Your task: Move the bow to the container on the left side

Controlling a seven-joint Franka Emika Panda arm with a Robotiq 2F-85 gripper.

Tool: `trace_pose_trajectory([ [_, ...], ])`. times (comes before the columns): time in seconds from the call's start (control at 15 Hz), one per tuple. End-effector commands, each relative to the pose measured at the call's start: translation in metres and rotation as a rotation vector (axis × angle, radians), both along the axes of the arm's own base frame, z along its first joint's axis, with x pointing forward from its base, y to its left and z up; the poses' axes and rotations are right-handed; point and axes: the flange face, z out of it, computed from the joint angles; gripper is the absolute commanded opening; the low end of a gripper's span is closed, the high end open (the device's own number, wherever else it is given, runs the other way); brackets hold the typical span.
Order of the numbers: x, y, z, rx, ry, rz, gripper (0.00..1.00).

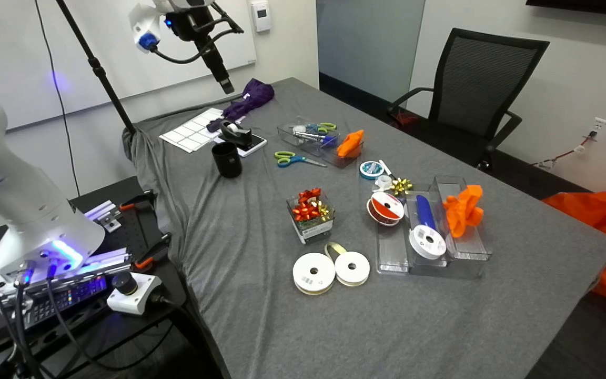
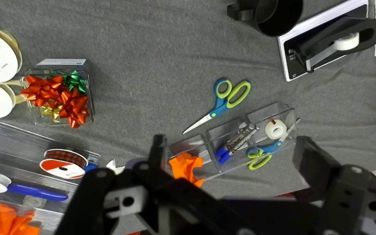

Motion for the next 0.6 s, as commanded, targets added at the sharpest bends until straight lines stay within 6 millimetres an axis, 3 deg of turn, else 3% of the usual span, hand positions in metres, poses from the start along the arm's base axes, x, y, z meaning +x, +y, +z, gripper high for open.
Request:
trace_pose_trajectory([
  [0.0, 0.021, -0.025, -0.025, -0.024, 0.02, -0.019, 1.0],
  [0.53, 0.064, -0.082, -0.105, -0.054, 0.14, -0.128, 1.0],
])
